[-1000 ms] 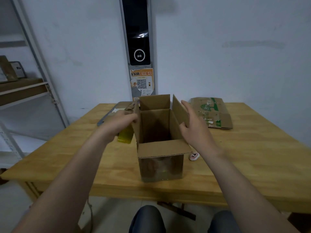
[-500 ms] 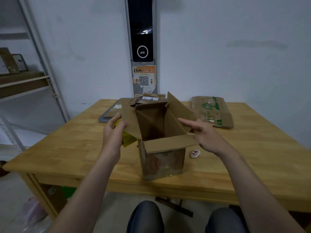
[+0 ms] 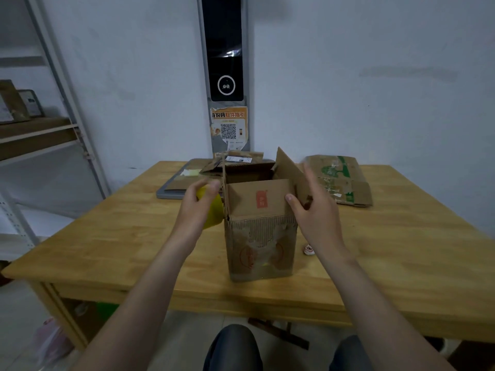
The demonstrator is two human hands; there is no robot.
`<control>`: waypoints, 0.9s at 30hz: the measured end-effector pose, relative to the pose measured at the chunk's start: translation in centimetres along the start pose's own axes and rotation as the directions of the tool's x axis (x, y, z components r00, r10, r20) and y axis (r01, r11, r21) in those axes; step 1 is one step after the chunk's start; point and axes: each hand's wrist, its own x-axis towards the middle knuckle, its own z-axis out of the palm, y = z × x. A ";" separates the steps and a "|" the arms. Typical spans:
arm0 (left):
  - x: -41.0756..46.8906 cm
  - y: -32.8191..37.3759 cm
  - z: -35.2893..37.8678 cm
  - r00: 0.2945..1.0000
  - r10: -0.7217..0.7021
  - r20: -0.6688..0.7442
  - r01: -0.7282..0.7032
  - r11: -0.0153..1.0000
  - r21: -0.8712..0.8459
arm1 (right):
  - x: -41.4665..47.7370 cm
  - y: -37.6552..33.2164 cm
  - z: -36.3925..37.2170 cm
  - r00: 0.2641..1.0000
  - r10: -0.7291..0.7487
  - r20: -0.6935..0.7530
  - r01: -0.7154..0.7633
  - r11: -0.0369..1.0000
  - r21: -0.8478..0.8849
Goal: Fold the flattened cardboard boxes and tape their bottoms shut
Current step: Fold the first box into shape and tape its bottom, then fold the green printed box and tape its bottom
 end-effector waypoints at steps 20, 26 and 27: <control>1.2 5.6 8.8 0.888 0.402 0.222 -0.446 0.870 0.209 | 4.9 -1.4 -8.4 0.985 0.139 0.105 -0.144 0.989 0.042; 2.3 8.4 22.4 0.813 0.422 0.402 -0.527 0.826 0.199 | 7.9 3.2 -17.4 0.976 0.181 -0.118 -0.187 0.981 -0.041; 2.3 8.4 24.9 0.807 0.422 0.414 -0.534 0.820 0.206 | 8.2 4.6 -18.6 0.969 0.196 -0.150 -0.205 0.977 -0.051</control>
